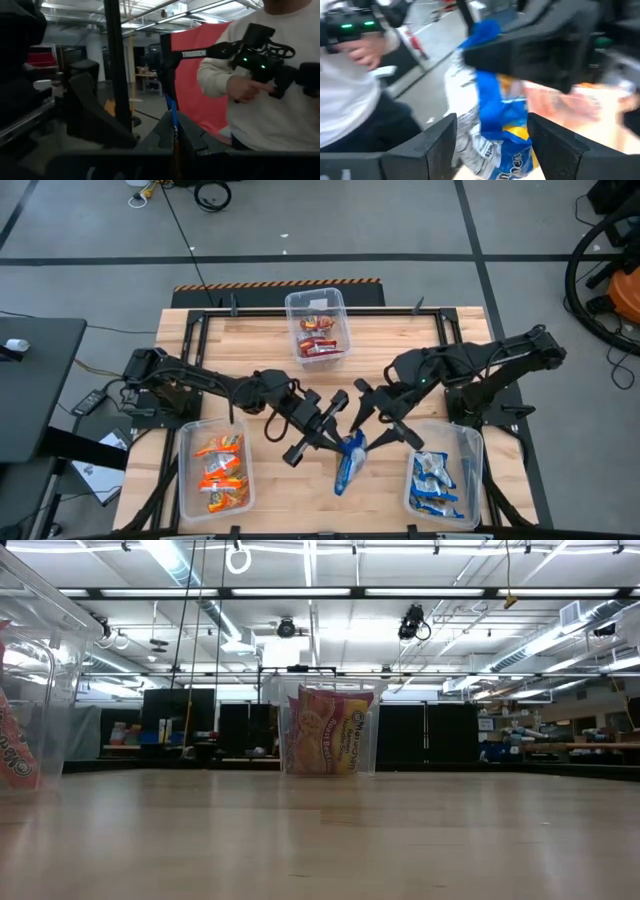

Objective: Sort Maruchan noodles
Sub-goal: Put the blue noodle pack into the bottom right transparent bin

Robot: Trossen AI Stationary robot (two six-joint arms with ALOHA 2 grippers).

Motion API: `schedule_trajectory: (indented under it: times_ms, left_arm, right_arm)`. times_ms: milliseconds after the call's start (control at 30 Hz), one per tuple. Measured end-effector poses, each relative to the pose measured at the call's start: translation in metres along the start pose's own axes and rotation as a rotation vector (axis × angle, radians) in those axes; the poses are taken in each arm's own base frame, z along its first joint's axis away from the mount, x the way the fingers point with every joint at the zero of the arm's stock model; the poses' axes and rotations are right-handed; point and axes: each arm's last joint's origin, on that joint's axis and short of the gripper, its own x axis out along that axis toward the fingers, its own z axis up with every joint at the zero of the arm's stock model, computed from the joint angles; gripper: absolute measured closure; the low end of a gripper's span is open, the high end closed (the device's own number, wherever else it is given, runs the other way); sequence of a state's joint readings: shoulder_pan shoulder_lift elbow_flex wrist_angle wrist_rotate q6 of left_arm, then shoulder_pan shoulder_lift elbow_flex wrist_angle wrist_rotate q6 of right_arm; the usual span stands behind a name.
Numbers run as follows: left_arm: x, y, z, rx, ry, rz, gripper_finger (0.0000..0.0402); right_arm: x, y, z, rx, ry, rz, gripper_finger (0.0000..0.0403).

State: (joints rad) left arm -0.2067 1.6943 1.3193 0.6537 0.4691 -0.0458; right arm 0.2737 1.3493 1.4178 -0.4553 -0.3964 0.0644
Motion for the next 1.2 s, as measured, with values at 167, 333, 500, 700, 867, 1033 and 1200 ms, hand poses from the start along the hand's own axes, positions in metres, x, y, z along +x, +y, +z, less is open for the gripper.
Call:
schedule_trajectory:
  times_ms: [167, 333, 500, 700, 867, 1033, 1200]
  left_arm:
    - [0.002, -0.005, 0.004, 0.074, -0.031, -0.053, 0.0398]
    - [0.001, -0.005, 0.006, 0.136, -0.034, -0.136, 0.0398]
    - [-0.002, -0.003, -0.002, 0.264, 0.015, -0.252, 0.0399]
    - [-0.01, 0.004, -0.014, 0.434, 0.094, -0.348, 0.0399]
    - [-0.021, 0.013, -0.001, 0.585, 0.082, -0.332, 0.04]
    - [-0.028, 0.015, 0.012, 0.639, 0.06, -0.304, 0.04]
    - [-0.031, 0.013, 0.031, 0.683, -0.006, -0.262, 0.04]
  right_arm:
    - [0.001, 0.006, 0.001, -0.058, -0.013, 0.047, 0.0165]
    - [0.005, 0.003, 0.003, -0.032, -0.038, -0.007, 0.0171]
    - [0.02, 0.003, -0.002, -0.08, -0.007, 0.008, 0.017]
    - [0.025, 0.005, -0.01, -0.208, 0.072, -0.053, 0.017]
    - [0.0, 0.005, -0.005, -0.212, 0.053, -0.184, 0.017]
    - [-0.046, 0.011, 0.012, -0.206, -0.088, -0.304, 0.0176]
    - [-0.053, -0.008, 0.014, -0.198, -0.11, -0.27, 0.0176]
